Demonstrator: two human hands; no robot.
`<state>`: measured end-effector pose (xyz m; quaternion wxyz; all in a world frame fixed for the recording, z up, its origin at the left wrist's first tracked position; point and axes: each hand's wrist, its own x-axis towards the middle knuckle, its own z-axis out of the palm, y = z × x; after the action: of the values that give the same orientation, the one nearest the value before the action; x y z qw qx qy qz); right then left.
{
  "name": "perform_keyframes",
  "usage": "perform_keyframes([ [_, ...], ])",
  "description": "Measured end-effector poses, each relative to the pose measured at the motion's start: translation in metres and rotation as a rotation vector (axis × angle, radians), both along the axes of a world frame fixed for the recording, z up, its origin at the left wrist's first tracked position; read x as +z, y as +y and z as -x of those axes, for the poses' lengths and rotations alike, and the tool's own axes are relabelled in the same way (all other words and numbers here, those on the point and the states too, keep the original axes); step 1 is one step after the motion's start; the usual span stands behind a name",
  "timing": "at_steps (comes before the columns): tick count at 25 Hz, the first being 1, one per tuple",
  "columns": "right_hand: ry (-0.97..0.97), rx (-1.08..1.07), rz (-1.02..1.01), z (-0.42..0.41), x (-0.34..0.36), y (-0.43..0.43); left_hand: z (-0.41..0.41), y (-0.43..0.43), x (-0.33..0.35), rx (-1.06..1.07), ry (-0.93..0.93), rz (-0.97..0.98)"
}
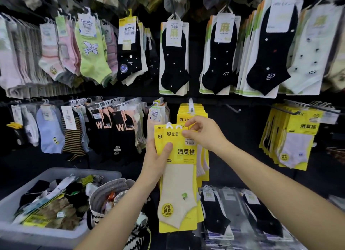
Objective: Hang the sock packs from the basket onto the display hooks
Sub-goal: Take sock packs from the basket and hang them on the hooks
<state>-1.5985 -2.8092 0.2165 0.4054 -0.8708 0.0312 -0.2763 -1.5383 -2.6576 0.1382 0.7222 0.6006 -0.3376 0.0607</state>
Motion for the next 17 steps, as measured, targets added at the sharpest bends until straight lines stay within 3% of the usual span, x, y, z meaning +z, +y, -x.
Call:
perform_keyframes([
  [8,0.017,-0.095,0.240,0.001,0.012,-0.018,0.015,-0.016,0.007,-0.034,-0.001,-0.024],
  [12,0.049,-0.082,0.256,-0.002,0.009,-0.020,0.018,-0.021,0.004,-0.087,0.059,0.009],
  [17,0.039,-0.112,0.228,-0.007,0.019,-0.025,0.000,-0.017,-0.007,0.005,0.113,-0.005],
])
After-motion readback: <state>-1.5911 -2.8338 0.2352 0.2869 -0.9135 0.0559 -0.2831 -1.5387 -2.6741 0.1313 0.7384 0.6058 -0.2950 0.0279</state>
